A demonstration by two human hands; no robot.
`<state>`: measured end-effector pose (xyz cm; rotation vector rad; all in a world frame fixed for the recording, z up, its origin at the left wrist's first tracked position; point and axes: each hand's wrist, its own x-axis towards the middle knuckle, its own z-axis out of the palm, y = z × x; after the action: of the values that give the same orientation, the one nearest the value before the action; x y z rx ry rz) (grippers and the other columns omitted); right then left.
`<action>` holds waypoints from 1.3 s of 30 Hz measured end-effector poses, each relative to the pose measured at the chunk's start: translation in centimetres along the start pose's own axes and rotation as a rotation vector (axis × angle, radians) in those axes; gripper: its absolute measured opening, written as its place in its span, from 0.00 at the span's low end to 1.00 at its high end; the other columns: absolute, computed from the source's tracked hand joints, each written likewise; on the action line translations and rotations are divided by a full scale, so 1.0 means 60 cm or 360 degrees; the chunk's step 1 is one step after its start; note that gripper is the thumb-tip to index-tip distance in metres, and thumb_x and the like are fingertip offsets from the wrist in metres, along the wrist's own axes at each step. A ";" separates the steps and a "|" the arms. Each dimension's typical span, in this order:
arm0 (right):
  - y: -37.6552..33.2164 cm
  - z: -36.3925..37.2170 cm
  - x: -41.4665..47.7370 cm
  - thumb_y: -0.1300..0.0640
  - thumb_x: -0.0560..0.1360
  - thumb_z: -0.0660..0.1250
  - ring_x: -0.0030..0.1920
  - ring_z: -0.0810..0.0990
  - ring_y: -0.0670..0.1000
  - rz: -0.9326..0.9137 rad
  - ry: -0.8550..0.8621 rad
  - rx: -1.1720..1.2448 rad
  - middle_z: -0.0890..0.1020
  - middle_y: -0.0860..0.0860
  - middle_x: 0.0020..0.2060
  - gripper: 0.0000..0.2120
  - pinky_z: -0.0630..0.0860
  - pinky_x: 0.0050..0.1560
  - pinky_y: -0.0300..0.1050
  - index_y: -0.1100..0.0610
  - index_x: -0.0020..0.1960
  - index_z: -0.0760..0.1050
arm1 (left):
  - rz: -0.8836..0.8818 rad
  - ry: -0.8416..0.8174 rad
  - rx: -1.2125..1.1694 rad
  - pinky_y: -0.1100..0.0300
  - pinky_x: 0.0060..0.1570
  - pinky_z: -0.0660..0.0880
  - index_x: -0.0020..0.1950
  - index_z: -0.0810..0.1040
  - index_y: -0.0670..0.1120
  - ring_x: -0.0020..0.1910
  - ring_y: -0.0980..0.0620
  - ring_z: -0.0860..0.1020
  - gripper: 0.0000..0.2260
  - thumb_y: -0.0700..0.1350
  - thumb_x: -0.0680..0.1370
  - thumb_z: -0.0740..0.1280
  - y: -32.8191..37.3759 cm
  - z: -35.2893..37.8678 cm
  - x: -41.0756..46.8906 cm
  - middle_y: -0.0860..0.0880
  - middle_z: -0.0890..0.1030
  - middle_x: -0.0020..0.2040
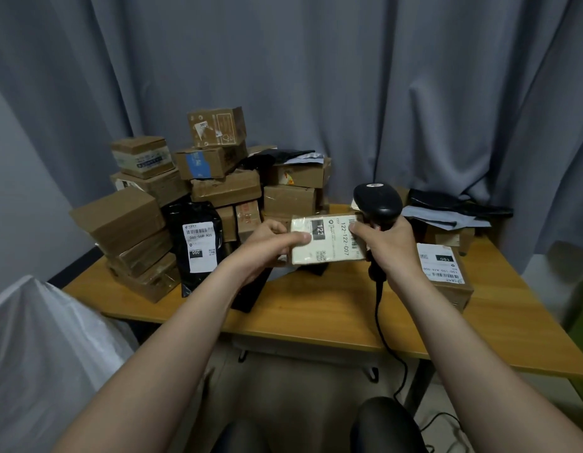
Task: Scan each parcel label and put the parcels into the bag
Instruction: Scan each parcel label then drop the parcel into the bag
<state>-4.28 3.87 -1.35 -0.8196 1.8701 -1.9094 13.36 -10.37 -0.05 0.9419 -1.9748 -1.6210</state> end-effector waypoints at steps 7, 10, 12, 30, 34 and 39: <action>-0.026 0.011 -0.010 0.58 0.70 0.83 0.54 0.85 0.48 -0.0188 -0.0213 -0.0286 0.86 0.47 0.51 0.20 0.83 0.56 0.53 0.51 0.57 0.79 | -0.0209 -0.0377 0.0671 0.48 0.64 0.79 0.75 0.70 0.44 0.59 0.49 0.82 0.42 0.53 0.64 0.81 -0.002 -0.024 -0.003 0.50 0.84 0.58; -0.028 0.015 -0.014 0.59 0.70 0.83 0.53 0.86 0.47 -0.0193 -0.0306 -0.0339 0.87 0.47 0.50 0.18 0.84 0.54 0.51 0.52 0.56 0.80 | -0.0178 -0.0419 0.0720 0.46 0.65 0.77 0.62 0.76 0.49 0.59 0.48 0.82 0.24 0.50 0.70 0.79 -0.021 -0.019 -0.009 0.49 0.85 0.56; -0.026 0.017 -0.015 0.57 0.72 0.81 0.52 0.86 0.48 -0.0186 -0.0227 -0.0290 0.87 0.47 0.48 0.14 0.83 0.53 0.51 0.51 0.54 0.81 | -0.0146 -0.0326 0.0569 0.48 0.64 0.79 0.68 0.74 0.49 0.58 0.51 0.83 0.34 0.52 0.65 0.80 -0.042 -0.022 -0.007 0.51 0.84 0.58; -0.078 0.041 -0.075 0.56 0.80 0.70 0.24 0.75 0.53 0.0041 -0.0591 -0.0239 0.78 0.55 0.27 0.12 0.72 0.27 0.44 0.60 0.40 0.78 | 0.0019 0.0569 -0.0162 0.58 0.52 0.80 0.50 0.86 0.53 0.51 0.55 0.85 0.07 0.49 0.73 0.78 -0.082 -0.017 0.015 0.55 0.87 0.49; -0.078 0.041 -0.076 0.55 0.81 0.69 0.25 0.76 0.53 0.0038 -0.0606 -0.0263 0.78 0.54 0.27 0.13 0.73 0.27 0.44 0.62 0.42 0.79 | 0.0016 0.0616 -0.0144 0.60 0.51 0.79 0.49 0.84 0.55 0.52 0.57 0.84 0.07 0.49 0.73 0.78 -0.086 -0.021 0.013 0.56 0.87 0.50; -0.080 0.043 -0.076 0.54 0.81 0.70 0.25 0.76 0.54 0.0040 -0.0626 -0.0283 0.78 0.55 0.28 0.14 0.73 0.28 0.44 0.62 0.41 0.79 | 0.0044 0.0673 -0.0116 0.62 0.49 0.77 0.51 0.84 0.54 0.51 0.58 0.83 0.09 0.49 0.72 0.79 -0.088 -0.027 0.015 0.56 0.86 0.51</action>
<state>1.56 4.98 2.53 -1.1271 1.8046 -1.4496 15.12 -12.60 -4.84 1.1163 -1.6228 -1.3345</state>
